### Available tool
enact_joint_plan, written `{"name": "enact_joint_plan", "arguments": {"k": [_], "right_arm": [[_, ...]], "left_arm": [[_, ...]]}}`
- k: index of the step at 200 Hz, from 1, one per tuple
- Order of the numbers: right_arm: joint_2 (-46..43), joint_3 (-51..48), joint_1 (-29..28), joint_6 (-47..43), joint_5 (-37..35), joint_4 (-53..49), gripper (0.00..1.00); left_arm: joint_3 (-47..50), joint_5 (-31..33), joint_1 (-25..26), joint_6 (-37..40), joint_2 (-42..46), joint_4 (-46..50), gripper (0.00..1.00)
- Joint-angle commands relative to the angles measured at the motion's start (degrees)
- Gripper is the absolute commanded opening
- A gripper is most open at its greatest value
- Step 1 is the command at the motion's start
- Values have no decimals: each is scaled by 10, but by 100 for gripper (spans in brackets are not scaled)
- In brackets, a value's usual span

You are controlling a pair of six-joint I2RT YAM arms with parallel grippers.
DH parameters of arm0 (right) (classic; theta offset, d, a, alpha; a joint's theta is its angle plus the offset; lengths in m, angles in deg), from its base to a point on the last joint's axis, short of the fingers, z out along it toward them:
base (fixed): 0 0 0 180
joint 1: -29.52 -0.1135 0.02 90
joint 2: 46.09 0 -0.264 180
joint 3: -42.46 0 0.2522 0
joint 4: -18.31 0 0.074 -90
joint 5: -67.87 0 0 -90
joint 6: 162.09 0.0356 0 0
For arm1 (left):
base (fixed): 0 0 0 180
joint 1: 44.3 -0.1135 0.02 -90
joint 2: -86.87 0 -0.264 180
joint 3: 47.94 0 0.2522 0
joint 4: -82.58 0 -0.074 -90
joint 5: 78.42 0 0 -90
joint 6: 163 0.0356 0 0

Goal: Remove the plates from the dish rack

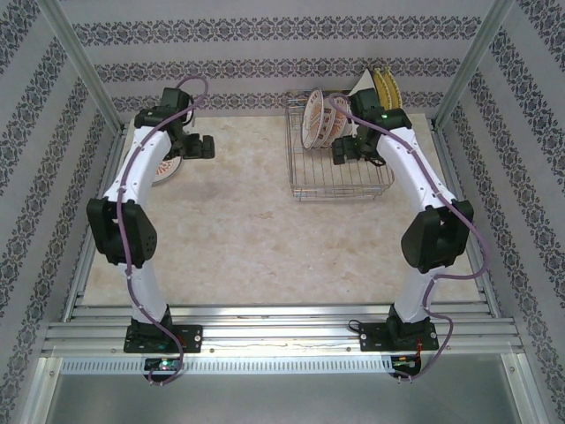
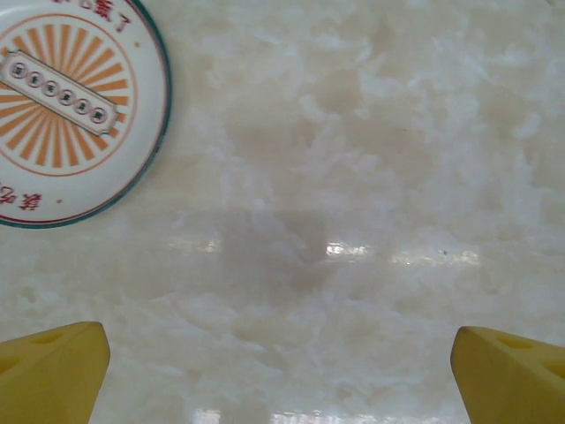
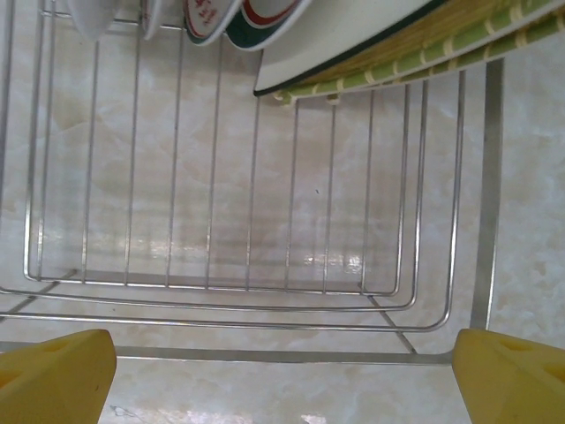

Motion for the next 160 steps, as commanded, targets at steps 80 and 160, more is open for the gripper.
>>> {"name": "enact_joint_plan", "arguments": {"k": [80, 160], "right_arm": [[169, 230, -53, 65, -57, 14, 98], [371, 516, -56, 31, -122, 41, 87]], "left_arm": [[-113, -10, 4, -39, -66, 117, 100], [-128, 13, 3, -28, -95, 136, 100]]}}
